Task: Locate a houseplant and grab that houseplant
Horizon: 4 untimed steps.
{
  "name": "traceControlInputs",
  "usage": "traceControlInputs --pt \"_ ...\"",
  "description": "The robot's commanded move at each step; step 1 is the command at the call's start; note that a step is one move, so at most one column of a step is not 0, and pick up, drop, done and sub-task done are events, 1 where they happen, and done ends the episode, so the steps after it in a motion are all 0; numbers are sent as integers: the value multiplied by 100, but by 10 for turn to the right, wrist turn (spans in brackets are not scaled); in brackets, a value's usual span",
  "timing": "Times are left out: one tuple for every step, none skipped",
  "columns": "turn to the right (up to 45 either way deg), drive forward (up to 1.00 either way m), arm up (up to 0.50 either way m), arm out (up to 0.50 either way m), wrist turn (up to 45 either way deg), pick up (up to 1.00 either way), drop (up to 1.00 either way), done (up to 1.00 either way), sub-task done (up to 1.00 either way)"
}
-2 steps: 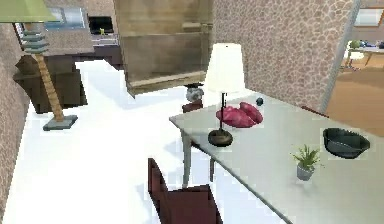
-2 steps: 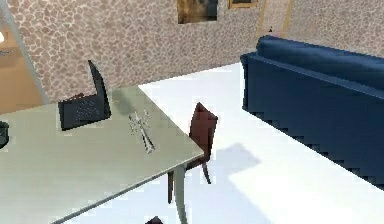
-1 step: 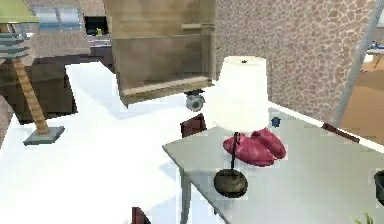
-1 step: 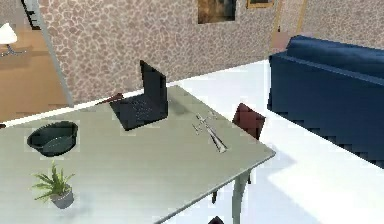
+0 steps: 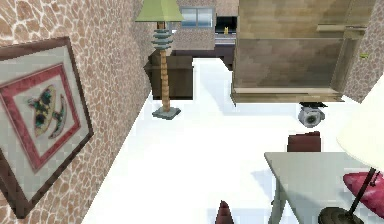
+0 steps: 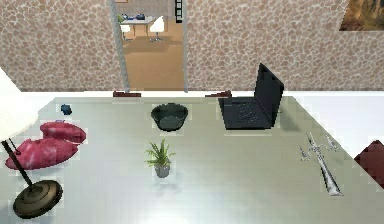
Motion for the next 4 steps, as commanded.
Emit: traceControlInputs --pt "0 0 50 0 0 0 0 0 0" --pt "0 0 36 0 0 0 0 0 0" --pt "0 0 0 28 0 0 0 0 0" --pt "0 0 0 0 450 0 0 0 0"
